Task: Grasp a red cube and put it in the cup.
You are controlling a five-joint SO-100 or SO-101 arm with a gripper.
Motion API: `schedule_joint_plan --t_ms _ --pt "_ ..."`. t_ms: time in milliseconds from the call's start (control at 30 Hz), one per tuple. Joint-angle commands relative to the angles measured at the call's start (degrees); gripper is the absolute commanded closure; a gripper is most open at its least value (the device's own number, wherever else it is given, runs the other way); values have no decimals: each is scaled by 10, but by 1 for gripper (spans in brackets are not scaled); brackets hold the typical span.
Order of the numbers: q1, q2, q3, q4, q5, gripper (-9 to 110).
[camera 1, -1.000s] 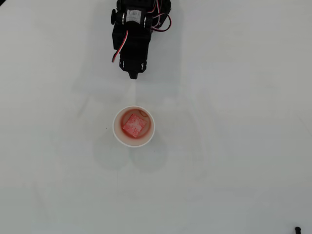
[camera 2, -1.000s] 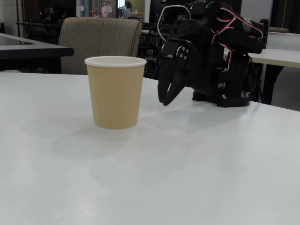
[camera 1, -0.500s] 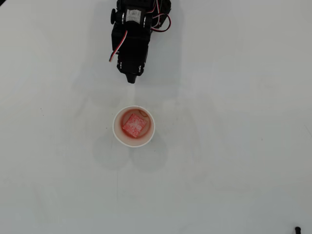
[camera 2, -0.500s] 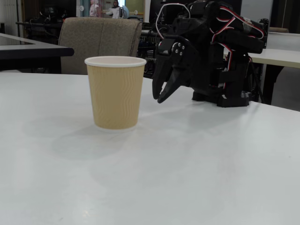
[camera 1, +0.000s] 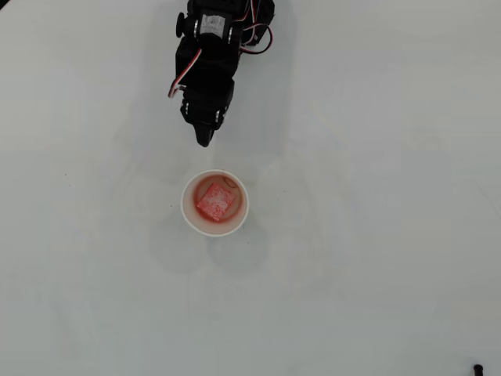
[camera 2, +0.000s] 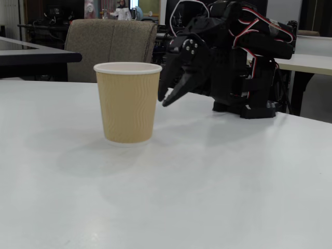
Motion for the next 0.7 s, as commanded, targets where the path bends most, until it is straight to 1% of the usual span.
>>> schedule_joint_plan --t_ms 0,667 --pt "6 5 23 -16 5 101" --pt "0 4 23 -20 1 101"
